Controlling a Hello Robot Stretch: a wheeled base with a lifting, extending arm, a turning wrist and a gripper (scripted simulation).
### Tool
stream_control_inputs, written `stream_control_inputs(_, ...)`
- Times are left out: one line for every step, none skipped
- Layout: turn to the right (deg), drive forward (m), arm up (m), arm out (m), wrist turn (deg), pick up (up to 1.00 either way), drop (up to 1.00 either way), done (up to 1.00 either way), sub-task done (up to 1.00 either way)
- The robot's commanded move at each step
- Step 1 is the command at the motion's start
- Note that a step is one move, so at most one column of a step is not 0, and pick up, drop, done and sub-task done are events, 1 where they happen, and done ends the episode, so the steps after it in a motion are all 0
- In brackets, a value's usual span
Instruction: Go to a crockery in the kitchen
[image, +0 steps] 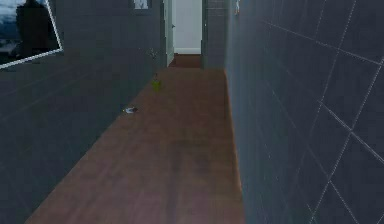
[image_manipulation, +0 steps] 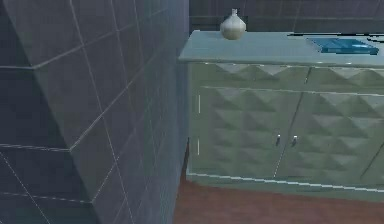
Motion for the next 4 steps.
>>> stream_control_inputs(0.0, 1.00, 0.00, 0.00, 0.0, 0.00, 0.00, 0.00, 0.00)
stream_control_inputs(0.0, 1.00, 0.00, 0.00, 0.0, 0.00, 0.00, 0.00, 0.00)
stream_control_inputs(0.0, 1.00, 0.00, 0.00, 0.0, 0.00, 0.00, 0.00, 0.00)
stream_control_inputs(0.0, 1.00, 0.00, 0.00, 0.0, 0.00, 0.00, 0.00, 0.00)
